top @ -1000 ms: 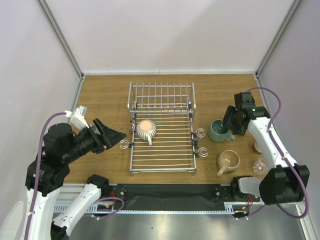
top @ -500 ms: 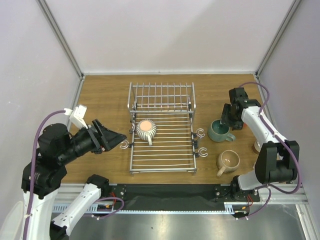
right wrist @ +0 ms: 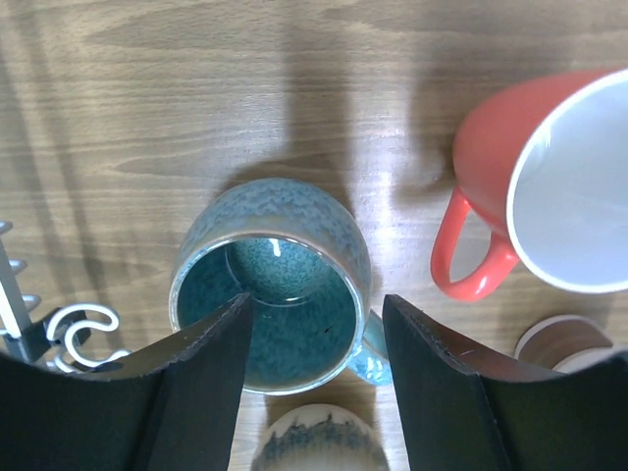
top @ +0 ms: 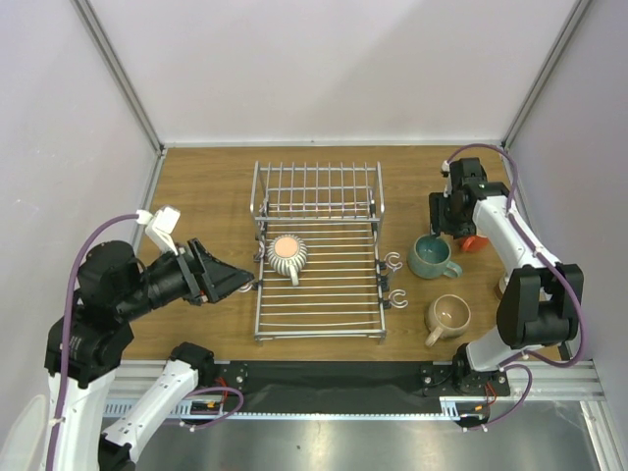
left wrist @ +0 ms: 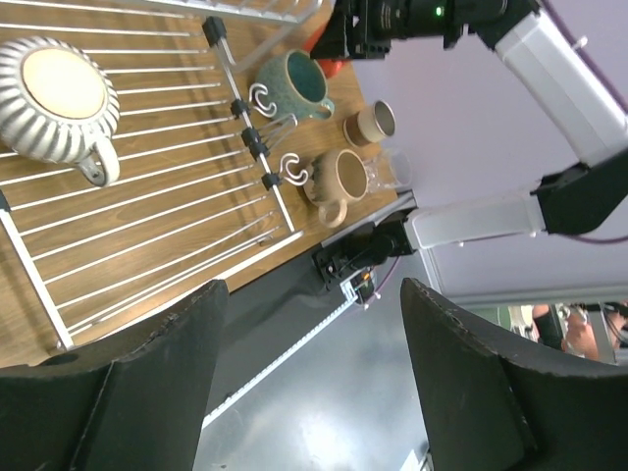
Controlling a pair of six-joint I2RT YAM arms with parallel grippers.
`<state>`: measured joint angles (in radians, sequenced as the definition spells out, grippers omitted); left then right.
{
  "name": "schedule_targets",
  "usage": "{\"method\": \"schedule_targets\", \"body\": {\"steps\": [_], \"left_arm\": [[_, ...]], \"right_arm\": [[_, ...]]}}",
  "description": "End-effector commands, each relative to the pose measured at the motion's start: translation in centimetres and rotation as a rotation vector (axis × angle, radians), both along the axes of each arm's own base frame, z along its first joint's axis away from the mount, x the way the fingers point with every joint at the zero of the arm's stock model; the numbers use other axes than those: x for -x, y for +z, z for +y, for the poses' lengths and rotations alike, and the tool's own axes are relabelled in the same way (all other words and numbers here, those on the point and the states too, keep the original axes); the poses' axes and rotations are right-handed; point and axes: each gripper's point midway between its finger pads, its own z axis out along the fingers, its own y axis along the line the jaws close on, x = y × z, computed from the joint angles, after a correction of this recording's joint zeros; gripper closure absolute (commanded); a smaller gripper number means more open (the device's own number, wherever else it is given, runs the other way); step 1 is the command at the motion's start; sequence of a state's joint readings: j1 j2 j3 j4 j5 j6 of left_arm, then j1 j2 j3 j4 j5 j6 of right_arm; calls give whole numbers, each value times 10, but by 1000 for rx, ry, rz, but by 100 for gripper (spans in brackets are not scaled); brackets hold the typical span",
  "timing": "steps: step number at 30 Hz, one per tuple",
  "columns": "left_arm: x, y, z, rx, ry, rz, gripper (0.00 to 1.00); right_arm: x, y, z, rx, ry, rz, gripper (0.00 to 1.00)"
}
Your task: Load the cups into the dish rack
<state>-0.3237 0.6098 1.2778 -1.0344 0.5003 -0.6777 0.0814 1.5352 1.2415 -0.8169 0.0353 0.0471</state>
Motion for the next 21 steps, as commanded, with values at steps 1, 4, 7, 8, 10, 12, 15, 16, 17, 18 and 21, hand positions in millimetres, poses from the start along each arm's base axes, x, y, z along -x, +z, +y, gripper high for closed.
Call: {"method": "schedule_targets", "body": {"steps": [1, 4, 7, 8, 10, 12, 15, 16, 17, 18, 21], "left_arm": [[2, -3, -6, -3, -64, -15, 23], [2, -5, -9, 4, -81, -10, 23], [1, 0, -9, -8, -86, -15, 22], [0, 2, -9, -9, -86, -17, 22], [0, 4, -10, -9, -90, -19, 22], [0, 5, -9, -9, -88, -20, 22], [-1, 5, -9, -15, -84, -21, 22], [-1, 4, -9, -16, -84, -19, 22], [-1, 5, -8, -17, -80, -20, 22], [-2, 4, -8, -19, -77, -14, 21], [-4, 2, -6, -33, -63, 0, 21]], "right_arm": [[-12, 5, -1, 19, 91, -15, 38], [-15, 2, 2, 15, 119, -13, 41], [-17, -1, 0, 25, 126, -9, 44], [-18, -2, -1, 24, 124, -7, 44], [-21, -6, -1, 24, 122, -1, 44], [-22, -11, -2, 24, 119, 11, 45], [-22, -18, -6, 47, 108, 31, 47], [-23, -20, -5, 42, 109, 31, 51], [-23, -24, -4, 36, 101, 45, 52], [-23, -26, -4, 35, 99, 51, 53], [-22, -34, -4, 33, 80, 71, 60]]}}
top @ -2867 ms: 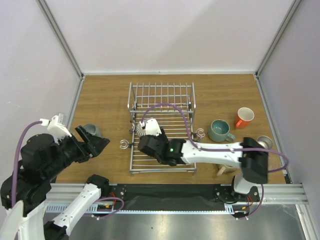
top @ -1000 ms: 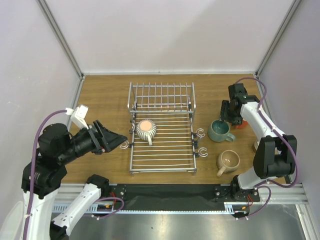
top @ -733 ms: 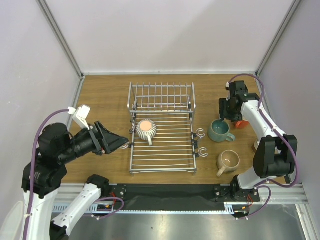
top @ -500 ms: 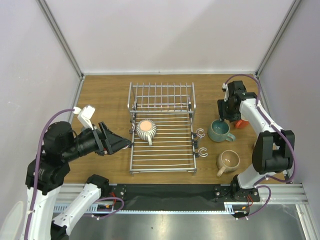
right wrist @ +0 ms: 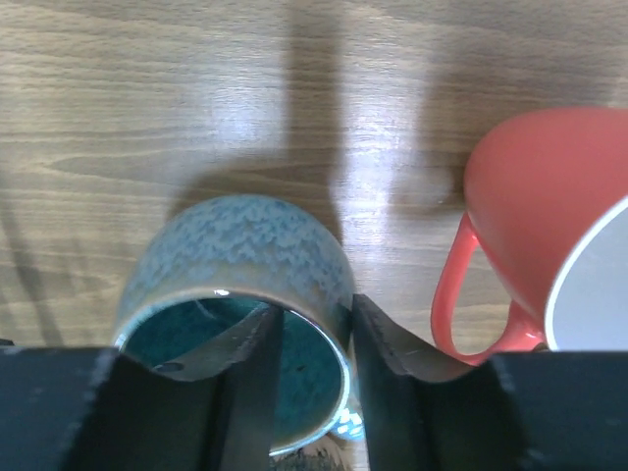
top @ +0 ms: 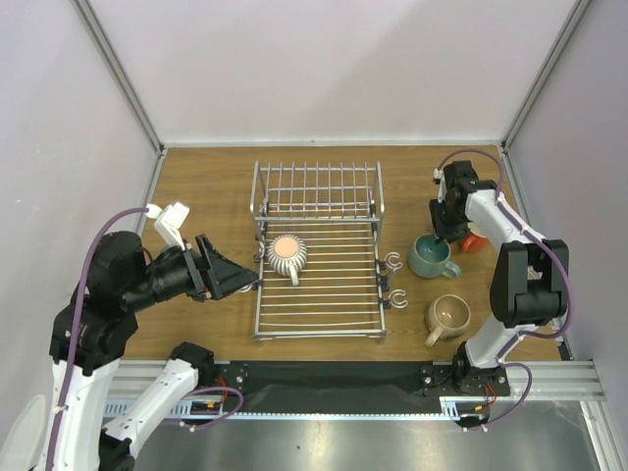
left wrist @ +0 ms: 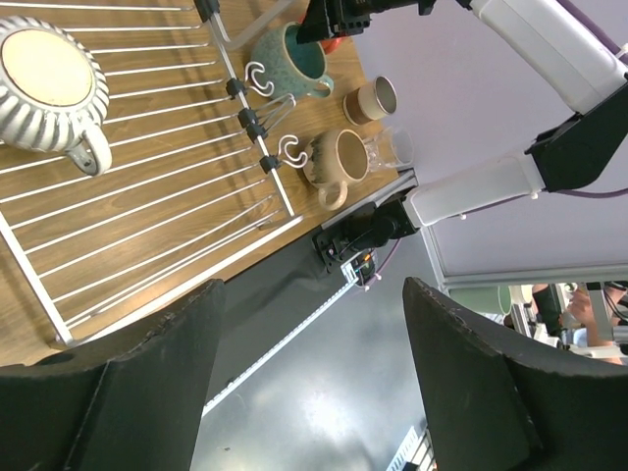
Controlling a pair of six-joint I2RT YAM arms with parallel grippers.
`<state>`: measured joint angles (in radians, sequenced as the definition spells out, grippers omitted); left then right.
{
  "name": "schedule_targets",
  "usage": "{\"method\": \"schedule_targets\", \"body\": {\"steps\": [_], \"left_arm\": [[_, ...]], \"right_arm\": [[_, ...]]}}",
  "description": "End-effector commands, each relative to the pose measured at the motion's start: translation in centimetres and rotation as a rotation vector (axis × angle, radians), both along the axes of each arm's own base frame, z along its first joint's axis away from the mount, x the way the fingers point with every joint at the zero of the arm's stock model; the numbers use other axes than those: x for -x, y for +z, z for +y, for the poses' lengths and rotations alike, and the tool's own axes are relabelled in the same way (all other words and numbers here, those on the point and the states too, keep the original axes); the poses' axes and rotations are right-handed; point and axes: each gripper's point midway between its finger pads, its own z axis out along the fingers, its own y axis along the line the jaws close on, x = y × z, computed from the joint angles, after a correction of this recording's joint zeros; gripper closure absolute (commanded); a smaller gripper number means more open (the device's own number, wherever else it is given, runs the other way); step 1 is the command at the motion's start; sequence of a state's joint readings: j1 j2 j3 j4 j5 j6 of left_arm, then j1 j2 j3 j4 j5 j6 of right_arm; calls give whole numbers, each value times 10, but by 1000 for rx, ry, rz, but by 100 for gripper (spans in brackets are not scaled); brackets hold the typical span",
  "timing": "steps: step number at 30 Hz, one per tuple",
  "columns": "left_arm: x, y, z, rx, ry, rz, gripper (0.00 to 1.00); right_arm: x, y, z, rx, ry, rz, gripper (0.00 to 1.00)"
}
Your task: Load the cups into the dish rack
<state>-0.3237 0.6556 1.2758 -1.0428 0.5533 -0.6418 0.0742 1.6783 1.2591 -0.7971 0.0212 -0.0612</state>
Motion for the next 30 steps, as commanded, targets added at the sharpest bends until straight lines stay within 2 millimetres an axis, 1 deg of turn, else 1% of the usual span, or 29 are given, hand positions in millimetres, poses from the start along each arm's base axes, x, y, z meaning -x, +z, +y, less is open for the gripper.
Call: {"method": "schedule_targets", "body": {"steps": [1, 3, 4, 5, 6, 7, 8, 9, 10, 11, 12, 13, 14, 15, 16, 17, 18, 19, 20, 21, 22, 23, 24, 25, 26, 27, 28, 29, 30], "left_arm": [[-1, 9, 2, -13, -1, -35, 21], [-1, 11, 1, 1, -2, -38, 18], [-2, 13, 0, 9, -4, -52, 17], [-3, 14, -1, 16, -6, -51, 16], [-4, 14, -2, 22, -6, -42, 11], [-5, 15, -3, 26, -3, -42, 8], [-8, 14, -2, 21, 13, -33, 1], [-9, 14, -2, 21, 14, -23, 0], [-13, 12, -4, 23, 15, -2, 0], [-13, 13, -5, 30, 10, 0, 0], [-13, 15, -8, 48, 5, 7, 0], [-15, 21, -10, 69, 0, -20, 0], [-16, 24, -12, 85, -5, -26, 0], [-16, 30, -13, 105, -8, -35, 0], [-19, 36, -14, 119, -7, -56, 0], [-22, 44, -16, 141, -5, -73, 0], [-23, 44, -17, 145, -2, -65, 0], [-25, 53, -19, 165, -11, -97, 0], [-26, 56, -20, 181, -16, -114, 0], [-29, 72, -23, 226, -20, -171, 0], [-30, 79, -24, 253, -27, -201, 0], [-30, 87, -26, 279, -35, -230, 0], [-32, 88, -28, 313, -38, -227, 0], [-33, 103, -30, 350, -56, -294, 0], [-33, 106, -33, 367, -74, -303, 0], [-38, 110, -37, 378, -87, -317, 0], [-38, 112, -41, 380, -110, -318, 1], [-40, 114, -44, 378, -122, -325, 1], [-46, 119, -50, 370, -135, -345, 1]], "right_arm": [[-15, 4, 2, -16, -15, -37, 62], [-17, 3, 4, -26, -31, -42, 69], [-19, 6, 5, -27, -36, -49, 78], [-20, 8, 6, -31, -39, -54, 84], [-21, 12, 6, -34, -48, -60, 90], [-26, 21, 4, -30, -53, -80, 100], [-28, 27, 3, -27, -55, -93, 100], [-30, 33, 2, -28, -78, -109, 100], [-33, 43, 0, -23, -88, -136, 100], [-40, 57, -1, -25, -92, -176, 100], [-40, 65, -2, -21, -98, -183, 100], [-42, 74, -6, -1, -116, -201, 100], [-49, 95, -10, 4, -134, -251, 100], [-51, 106, -13, 10, -153, -273, 100], [-46, 113, -19, 25, -180, -272, 100], [-49, 138, -21, -18, -228, -322, 100], [-49, 151, -26, -29, -258, -352, 100], [-49, 168, -20, -88, -266, -385, 100], [-47, 187, -13, -156, -301, -426, 100], [-48, 215, -4, -268, -289, -479, 100], [-47, 232, 4, -328, -288, -509, 100], [-45, 246, 13, -387, -285, -528, 100], [-41, 272, 25, -488, -296, -575, 100], [-35, 296, 45, -601, -233, -591, 100], [-30, 314, 54, -660, -222, -613, 100], [-19, 340, 70, -781, -190, -631, 100], [-13, 357, 78, -849, -174, -646, 100], [-6, 370, 88, -914, -150, -649, 100], [11, 401, 106, -1048, -88, -666, 100]]}}
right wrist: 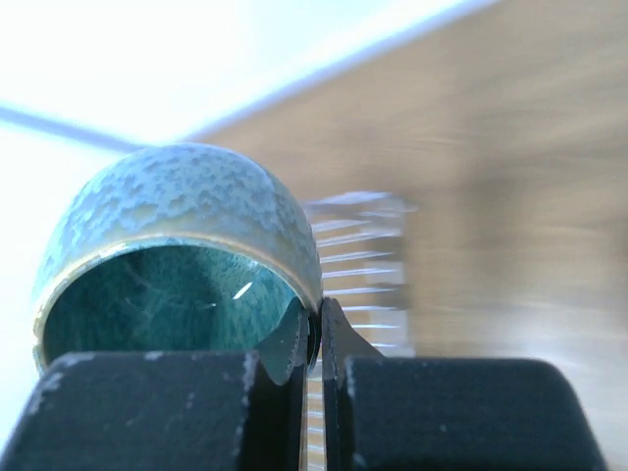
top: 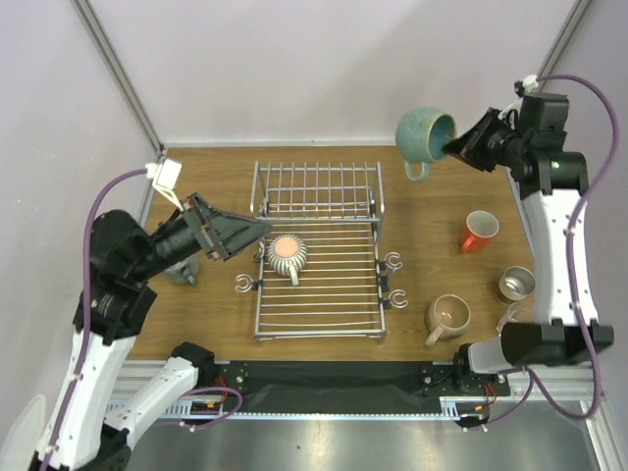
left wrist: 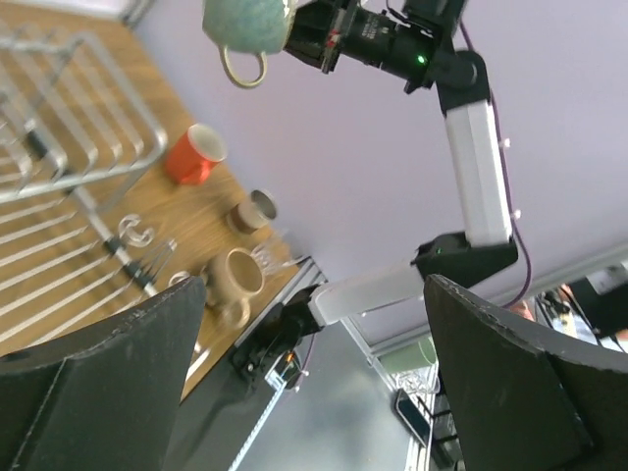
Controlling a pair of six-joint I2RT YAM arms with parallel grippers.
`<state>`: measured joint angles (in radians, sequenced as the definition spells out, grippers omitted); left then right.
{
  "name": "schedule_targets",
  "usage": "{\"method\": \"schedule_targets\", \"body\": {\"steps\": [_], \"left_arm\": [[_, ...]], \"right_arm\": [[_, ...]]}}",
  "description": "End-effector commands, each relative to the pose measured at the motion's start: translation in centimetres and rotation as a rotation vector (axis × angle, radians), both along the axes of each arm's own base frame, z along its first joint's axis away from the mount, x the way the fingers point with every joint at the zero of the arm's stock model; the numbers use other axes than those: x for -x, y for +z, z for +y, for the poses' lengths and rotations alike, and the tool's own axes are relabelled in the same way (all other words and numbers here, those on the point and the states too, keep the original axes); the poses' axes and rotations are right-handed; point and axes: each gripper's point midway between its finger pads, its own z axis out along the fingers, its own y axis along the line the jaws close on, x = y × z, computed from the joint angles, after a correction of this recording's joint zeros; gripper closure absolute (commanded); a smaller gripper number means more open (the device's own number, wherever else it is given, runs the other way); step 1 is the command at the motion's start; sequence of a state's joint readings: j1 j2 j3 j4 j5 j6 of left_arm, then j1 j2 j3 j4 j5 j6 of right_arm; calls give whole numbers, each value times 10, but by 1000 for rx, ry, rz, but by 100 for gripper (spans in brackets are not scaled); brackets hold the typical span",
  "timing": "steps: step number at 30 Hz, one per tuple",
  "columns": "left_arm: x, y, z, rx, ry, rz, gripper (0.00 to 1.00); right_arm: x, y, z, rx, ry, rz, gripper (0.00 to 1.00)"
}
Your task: Load the cups into the dish rack
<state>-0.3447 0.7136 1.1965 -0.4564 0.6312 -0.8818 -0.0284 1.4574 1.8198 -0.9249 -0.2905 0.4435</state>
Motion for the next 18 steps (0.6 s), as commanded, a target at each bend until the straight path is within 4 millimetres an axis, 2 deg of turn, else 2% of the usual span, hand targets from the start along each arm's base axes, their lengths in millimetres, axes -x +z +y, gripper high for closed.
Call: {"method": "schedule_targets", "body": {"steps": [1, 2, 3, 4, 5, 6, 7, 8, 9, 11, 15, 18], "left_arm": [[-3, 39, -21, 65, -93, -136, 1], [-4, 43, -24, 66, -95, -142, 1], [-8, 50, -27, 79, -85, -149, 0], [-10, 56, -35, 97, -106, -165, 0], [-13, 61, -39, 111, -102, -170, 0], [-16, 66, -42, 129, -90, -174, 0], [-11, 75, -49, 155, -112, -203, 0], [-17, 73, -58, 150, -122, -190, 0], [-18, 82, -60, 164, -112, -216, 0], [-17, 86, -72, 159, -131, -215, 0], [-19, 88, -78, 166, -119, -219, 1], [-18, 88, -79, 185, -117, -215, 4]], "right_arm": [[58, 133, 82, -430, 305, -269, 100], [64, 134, 94, -481, 348, -260, 100], [71, 156, 104, -531, 405, -343, 100], [91, 172, 114, -624, 446, -344, 100], [99, 167, 130, -681, 488, -315, 100], [104, 182, 136, -714, 518, -379, 100], [112, 187, 146, -779, 538, -350, 100], [124, 187, 165, -808, 595, -329, 100], [128, 189, 176, -825, 624, -333, 100], [141, 188, 200, -845, 684, -299, 100], [150, 195, 219, -876, 732, -290, 100], [153, 194, 228, -882, 751, -271, 100]]}}
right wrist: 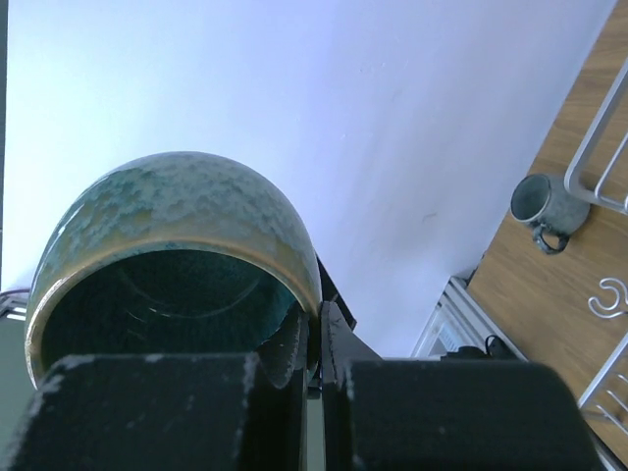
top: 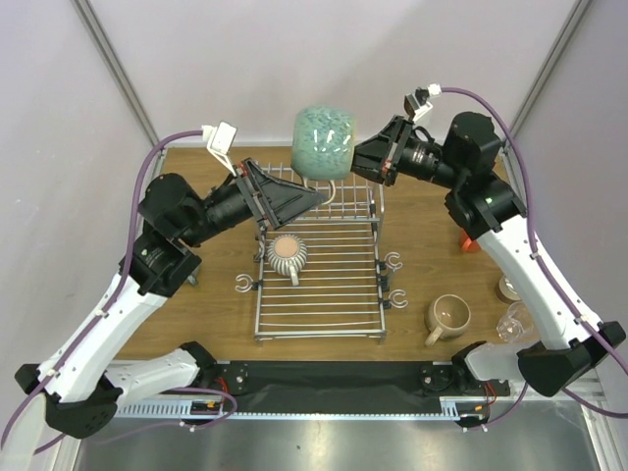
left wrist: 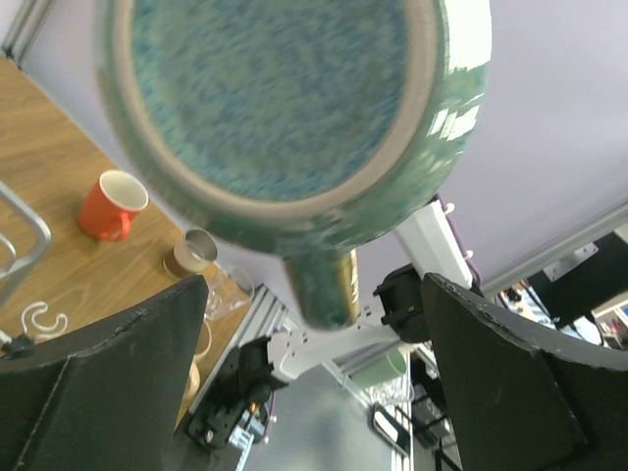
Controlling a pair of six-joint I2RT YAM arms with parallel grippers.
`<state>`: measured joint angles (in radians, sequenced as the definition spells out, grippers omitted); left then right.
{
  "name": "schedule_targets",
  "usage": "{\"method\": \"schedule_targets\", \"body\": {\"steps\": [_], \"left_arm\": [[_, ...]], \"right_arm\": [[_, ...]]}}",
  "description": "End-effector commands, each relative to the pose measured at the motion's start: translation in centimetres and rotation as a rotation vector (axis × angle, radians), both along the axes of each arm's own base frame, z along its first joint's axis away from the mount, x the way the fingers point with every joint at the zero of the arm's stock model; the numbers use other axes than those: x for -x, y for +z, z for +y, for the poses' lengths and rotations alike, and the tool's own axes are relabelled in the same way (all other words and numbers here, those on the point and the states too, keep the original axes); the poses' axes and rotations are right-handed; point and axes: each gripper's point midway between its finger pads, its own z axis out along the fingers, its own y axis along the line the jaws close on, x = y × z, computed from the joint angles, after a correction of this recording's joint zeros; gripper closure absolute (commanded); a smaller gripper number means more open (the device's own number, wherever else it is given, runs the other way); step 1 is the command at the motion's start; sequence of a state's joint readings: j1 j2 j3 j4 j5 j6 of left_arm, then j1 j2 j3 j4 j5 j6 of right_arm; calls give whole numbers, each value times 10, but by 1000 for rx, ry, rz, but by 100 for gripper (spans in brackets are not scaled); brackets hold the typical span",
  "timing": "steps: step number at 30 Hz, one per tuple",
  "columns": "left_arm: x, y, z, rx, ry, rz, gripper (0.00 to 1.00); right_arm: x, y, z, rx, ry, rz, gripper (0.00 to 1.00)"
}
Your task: Load the cups into the dish rack
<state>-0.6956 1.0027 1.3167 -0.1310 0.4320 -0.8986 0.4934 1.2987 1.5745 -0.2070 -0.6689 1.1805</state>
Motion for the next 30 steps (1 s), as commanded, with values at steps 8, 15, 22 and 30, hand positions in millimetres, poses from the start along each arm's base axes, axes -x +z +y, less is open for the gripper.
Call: {"method": "schedule_targets", "body": {"steps": [8, 15, 22, 30], "left_arm": [[8, 30, 1, 106, 11, -65, 37], [5, 27, 5, 93, 42, -56, 70], [-5, -8, 15, -66, 141, -63, 100], [14, -108, 4, -411, 185, -32, 100]], "right_arm": [[19, 62, 6, -171, -24, -174, 100], [22, 49, 17, -117, 23, -161, 100], [14, 0, -2, 102, -49, -104, 54], [-11, -102, -164, 578, -567, 151, 16]]}}
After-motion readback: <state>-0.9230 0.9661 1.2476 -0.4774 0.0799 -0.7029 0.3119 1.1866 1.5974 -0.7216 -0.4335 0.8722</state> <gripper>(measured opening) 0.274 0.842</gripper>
